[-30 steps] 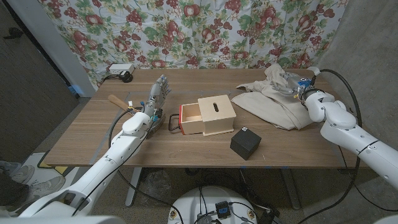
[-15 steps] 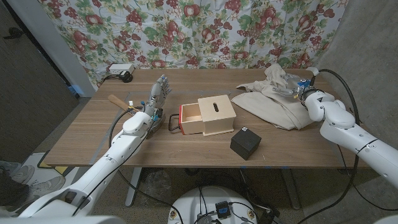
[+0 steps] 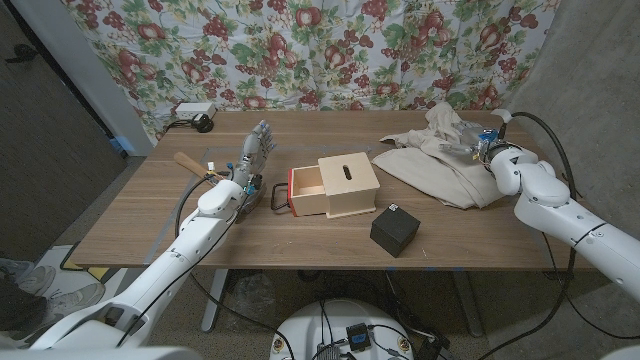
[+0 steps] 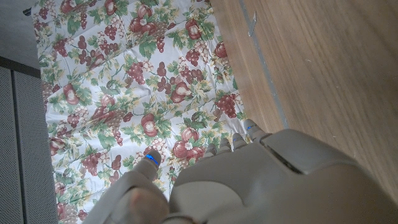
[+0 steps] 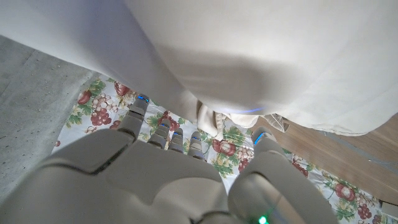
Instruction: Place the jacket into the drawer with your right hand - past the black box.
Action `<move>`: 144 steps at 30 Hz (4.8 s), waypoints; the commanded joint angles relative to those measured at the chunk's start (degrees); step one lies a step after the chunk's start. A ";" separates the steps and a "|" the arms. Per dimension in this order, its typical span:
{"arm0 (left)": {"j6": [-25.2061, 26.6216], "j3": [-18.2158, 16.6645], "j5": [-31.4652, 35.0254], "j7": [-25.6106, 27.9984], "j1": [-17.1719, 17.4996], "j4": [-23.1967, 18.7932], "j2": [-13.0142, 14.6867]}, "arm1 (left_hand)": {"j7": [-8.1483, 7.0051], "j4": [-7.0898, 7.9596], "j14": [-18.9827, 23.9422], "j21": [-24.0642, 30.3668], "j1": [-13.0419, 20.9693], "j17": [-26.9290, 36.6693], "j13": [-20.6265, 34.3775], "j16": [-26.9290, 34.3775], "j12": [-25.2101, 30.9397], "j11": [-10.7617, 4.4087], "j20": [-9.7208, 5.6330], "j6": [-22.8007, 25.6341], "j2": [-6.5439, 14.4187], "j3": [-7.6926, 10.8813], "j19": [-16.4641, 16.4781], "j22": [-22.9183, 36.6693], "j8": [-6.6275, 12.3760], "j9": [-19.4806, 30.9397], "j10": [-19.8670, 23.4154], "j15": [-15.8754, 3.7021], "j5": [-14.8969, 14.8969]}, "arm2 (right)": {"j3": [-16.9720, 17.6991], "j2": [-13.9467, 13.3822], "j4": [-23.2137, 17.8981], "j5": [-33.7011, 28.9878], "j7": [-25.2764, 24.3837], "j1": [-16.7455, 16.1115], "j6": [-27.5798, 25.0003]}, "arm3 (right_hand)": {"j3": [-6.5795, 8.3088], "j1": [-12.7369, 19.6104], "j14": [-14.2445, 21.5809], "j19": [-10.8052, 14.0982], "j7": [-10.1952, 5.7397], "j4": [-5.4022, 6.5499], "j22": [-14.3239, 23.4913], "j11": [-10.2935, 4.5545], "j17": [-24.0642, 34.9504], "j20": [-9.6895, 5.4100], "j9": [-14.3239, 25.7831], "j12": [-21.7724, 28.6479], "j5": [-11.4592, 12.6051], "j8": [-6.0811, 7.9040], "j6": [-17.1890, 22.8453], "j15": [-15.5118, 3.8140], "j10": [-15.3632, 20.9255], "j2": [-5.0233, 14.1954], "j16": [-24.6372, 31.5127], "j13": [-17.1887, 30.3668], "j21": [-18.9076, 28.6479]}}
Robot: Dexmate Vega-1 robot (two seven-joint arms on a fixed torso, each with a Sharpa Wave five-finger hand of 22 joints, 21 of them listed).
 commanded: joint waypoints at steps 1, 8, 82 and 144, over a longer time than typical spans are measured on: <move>-0.13 -0.10 -0.14 -0.04 0.11 0.05 0.08 | -0.13 0.00 -7.41 -0.22 0.11 0.10 0.32 0.13 0.06 0.29 0.50 -7.51 7.25 0.47 -1.59 0.19 0.24 0.23 -7.82 0.26 -0.03 | -0.89 0.13 0.86 0.23 0.86 0.60 -0.34 | 0.00 0.20 -0.20 -0.27 -0.28 -0.52 0.16 -0.04 0.06 -0.02 0.14 0.39 0.31 -0.09 -0.31 0.12 -0.40 -0.71 0.19 0.12 -0.05; -0.15 -0.09 -0.25 -0.31 0.05 0.15 0.11 | -0.17 0.00 -7.43 -0.28 0.11 0.10 0.32 0.12 0.03 0.26 0.49 -7.55 7.25 0.48 -1.63 0.19 0.21 0.24 -7.87 0.23 -0.03 | -1.38 0.14 1.12 0.14 1.23 0.92 -0.63 | -0.11 0.23 -0.11 -0.28 -0.16 -0.64 0.17 0.02 0.06 -0.03 0.15 0.46 0.36 -0.02 -0.34 0.09 -0.41 -0.80 0.26 0.12 -0.02; -0.09 0.25 0.15 -0.45 -0.22 -0.05 0.24 | -0.20 0.02 -7.42 -0.53 0.11 0.11 0.32 0.11 0.04 0.27 0.85 -7.48 7.28 0.57 -1.47 0.20 0.19 0.25 -7.81 0.27 -0.05 | -6.31 0.94 6.27 1.22 7.88 5.77 -2.67 | -0.72 1.26 2.86 7.77 -0.32 -1.97 0.64 0.12 0.04 -0.44 0.22 0.96 1.02 0.53 -0.44 -0.08 0.07 0.15 1.15 0.10 2.75; -0.30 -0.35 -0.18 -0.81 0.29 -0.88 0.80 | -0.17 0.04 -7.39 -0.77 0.07 0.12 0.32 0.12 0.03 0.38 0.67 -7.42 7.29 0.59 -1.41 0.23 0.18 0.25 -7.82 0.33 -0.07 | -2.41 1.06 1.62 -0.88 -5.73 2.63 4.04 | -2.61 71.83 53.21 41.01 8.15 -5.59 16.55 4.34 46.32 -25.38 4.63 31.86 -2.61 8.47 59.70 -12.71 48.32 8.29 31.84 18.33 45.43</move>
